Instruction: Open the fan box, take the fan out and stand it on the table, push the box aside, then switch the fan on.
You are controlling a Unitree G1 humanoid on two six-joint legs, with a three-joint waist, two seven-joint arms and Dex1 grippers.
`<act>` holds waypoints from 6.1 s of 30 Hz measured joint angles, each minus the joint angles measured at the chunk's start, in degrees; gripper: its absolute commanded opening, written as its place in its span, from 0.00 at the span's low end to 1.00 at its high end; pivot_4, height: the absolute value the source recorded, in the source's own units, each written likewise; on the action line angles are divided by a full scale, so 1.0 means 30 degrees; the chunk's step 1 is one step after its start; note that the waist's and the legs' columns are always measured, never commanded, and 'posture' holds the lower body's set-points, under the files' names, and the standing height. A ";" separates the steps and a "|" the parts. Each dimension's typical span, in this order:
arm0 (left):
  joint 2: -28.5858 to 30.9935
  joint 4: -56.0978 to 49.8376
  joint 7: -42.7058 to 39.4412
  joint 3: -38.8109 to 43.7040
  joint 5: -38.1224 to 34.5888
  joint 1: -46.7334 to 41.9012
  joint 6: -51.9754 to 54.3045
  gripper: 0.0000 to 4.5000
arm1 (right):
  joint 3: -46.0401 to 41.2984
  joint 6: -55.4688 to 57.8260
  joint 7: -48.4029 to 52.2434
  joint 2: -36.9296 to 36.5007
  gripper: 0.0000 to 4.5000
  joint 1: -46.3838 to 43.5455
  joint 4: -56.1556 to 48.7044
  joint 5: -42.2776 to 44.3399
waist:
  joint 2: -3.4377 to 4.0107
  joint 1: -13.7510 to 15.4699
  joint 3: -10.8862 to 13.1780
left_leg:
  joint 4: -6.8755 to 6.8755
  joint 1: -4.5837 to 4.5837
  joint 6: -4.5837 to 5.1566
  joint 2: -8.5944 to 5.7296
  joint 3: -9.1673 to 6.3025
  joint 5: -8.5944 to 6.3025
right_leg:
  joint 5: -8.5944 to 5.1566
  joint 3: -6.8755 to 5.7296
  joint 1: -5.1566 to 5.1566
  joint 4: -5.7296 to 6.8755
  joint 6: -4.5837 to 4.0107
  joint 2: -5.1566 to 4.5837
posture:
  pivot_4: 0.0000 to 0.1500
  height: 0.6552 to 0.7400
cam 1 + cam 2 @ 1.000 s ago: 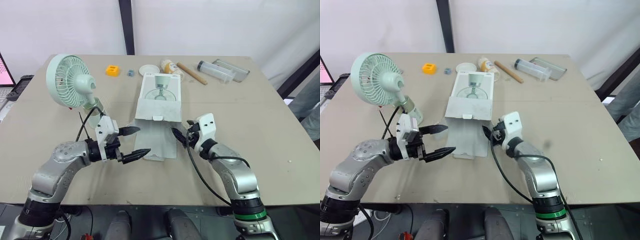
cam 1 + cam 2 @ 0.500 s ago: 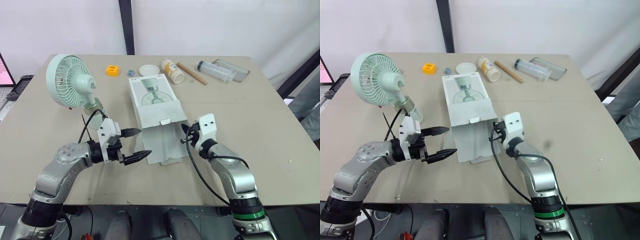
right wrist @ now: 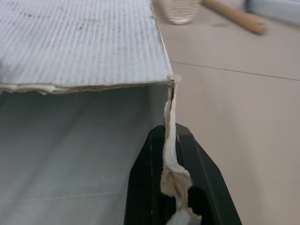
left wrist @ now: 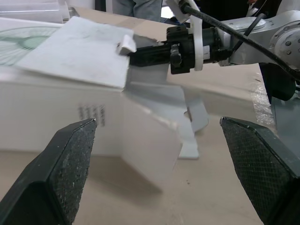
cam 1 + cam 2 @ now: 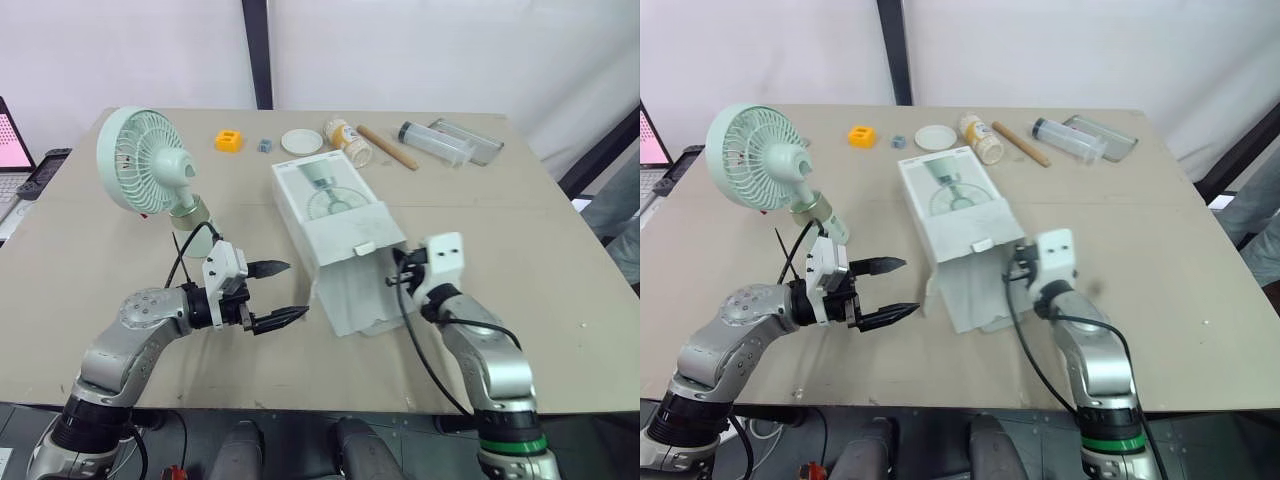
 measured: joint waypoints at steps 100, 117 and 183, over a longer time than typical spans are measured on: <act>-0.2360 -0.0450 0.9569 0.7834 0.0063 0.4389 -0.0979 1.00 | 0.2982 -0.9741 1.6957 -0.4563 0.99 -0.1930 0.5307 0.4155 | 0.0028 0.0005 -0.0012 | 0.0002 0.0031 0.0002 0.0005 0.0020 0.0000 | 0.0005 0.0012 0.0019 -0.0003 0.0011 0.0004 | 1.00 1.00; 0.0374 0.1267 0.9541 1.0067 -0.1092 0.2037 -0.0014 1.00 | 0.3351 -1.0318 1.7358 -0.4339 0.99 -0.3228 0.6601 0.4114 | 0.0004 -0.0002 -0.0001 | 0.0000 0.0027 0.0001 0.0006 0.0020 0.0000 | 0.0007 0.0007 0.0017 -0.0004 0.0008 0.0003 | 1.00 1.00; 0.0544 0.3921 0.9874 0.9843 -0.2149 -0.2007 0.1471 0.43 | 0.3401 -1.0610 1.7227 -0.4361 1.00 -0.2501 0.6530 0.3360 | -0.0008 -0.0001 0.0005 | 0.0001 0.0018 -0.0005 0.0003 0.0016 0.0004 | 0.0045 0.0005 0.0016 -0.0005 -0.0048 0.0000 | 1.00 1.00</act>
